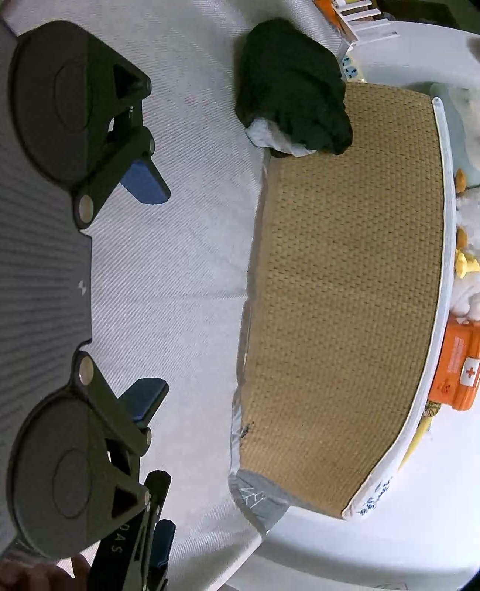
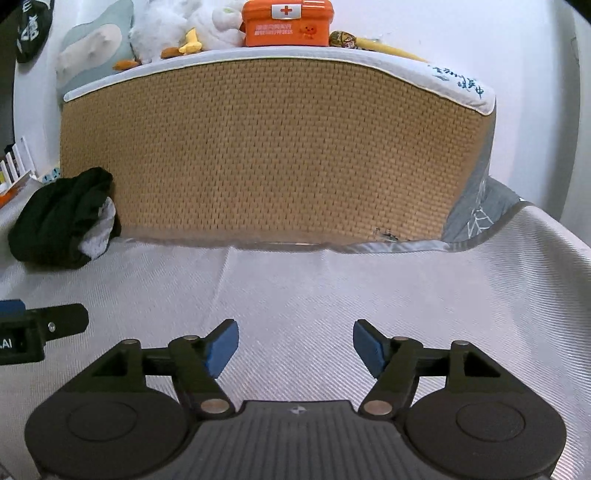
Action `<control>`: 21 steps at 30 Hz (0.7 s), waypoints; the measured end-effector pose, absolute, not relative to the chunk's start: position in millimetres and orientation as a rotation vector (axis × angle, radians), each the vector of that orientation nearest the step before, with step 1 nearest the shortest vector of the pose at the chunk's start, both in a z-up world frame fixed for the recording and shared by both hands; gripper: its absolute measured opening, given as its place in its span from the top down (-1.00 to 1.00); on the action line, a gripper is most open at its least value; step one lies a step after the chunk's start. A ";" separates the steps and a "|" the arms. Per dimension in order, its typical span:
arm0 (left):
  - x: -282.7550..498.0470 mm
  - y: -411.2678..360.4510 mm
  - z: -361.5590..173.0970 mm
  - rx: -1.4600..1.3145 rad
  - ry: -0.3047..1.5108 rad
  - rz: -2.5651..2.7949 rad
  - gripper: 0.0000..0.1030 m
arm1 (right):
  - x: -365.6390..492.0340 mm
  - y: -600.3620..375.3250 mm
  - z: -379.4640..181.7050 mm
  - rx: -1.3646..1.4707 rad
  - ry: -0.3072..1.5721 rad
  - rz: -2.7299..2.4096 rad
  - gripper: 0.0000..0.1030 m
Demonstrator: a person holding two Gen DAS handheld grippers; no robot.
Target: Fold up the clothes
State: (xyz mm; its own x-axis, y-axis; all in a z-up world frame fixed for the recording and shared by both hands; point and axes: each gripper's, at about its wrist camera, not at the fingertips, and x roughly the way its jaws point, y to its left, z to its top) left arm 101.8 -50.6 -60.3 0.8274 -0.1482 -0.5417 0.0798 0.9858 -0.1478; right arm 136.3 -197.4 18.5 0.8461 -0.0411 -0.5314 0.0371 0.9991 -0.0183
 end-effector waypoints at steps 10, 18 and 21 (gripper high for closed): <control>72.5 -53.0 -54.8 -0.123 0.587 -0.137 -1.00 | 108.2 -196.6 27.9 -0.002 0.557 -0.045 -0.44; 41.6 -50.8 -50.4 -0.115 0.597 -0.129 -1.00 | 73.7 -195.7 36.1 0.012 0.562 -0.046 -0.45; 31.0 -49.1 -49.1 -0.105 0.597 -0.123 -1.00 | 62.0 -195.5 39.1 0.017 0.555 -0.059 -0.46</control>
State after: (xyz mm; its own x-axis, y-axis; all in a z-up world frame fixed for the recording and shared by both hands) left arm 31.0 -49.1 -49.1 0.8201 -0.1460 -0.5532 0.0854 0.9873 -0.1340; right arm 62.0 -195.5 39.1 0.8482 -0.0515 -0.5271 0.0609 0.9981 0.0004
